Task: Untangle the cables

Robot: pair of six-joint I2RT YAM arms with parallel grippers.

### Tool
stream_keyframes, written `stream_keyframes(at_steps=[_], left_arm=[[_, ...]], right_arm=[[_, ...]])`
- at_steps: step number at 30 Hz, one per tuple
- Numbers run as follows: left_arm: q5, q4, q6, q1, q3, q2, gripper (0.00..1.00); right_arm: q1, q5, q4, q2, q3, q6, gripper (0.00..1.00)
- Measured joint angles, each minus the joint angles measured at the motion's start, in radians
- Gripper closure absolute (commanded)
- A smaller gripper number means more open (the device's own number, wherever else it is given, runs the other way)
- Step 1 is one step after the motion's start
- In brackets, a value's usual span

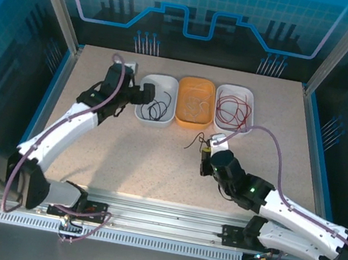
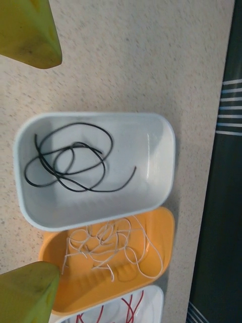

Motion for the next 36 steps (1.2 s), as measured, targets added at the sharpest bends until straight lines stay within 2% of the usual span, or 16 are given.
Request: stream_keyframes(at_steps=[8,18,25,36], left_arm=[[-0.055,-0.028,-0.084,0.001,-0.204,-0.236,0.01],[-0.087,-0.085,-0.175,0.001,-0.344,-0.436,0.01],[-0.111,-0.121,-0.215,0.001,-0.378,-0.490,0.01],[-0.128,-0.133,-0.224,0.001,-0.383,-0.501,0.01]], right_arm=[[-0.013,-0.022,-0.093,0.187,0.280,-0.010,1.00],[-0.126,-0.187,-0.230,0.575,0.756,-0.051,1.00],[-0.134,-0.264,-0.262,0.828,1.007,-0.088,1.00],[-0.140,-0.317,-0.216,1.089,1.218,-0.114,1.00]])
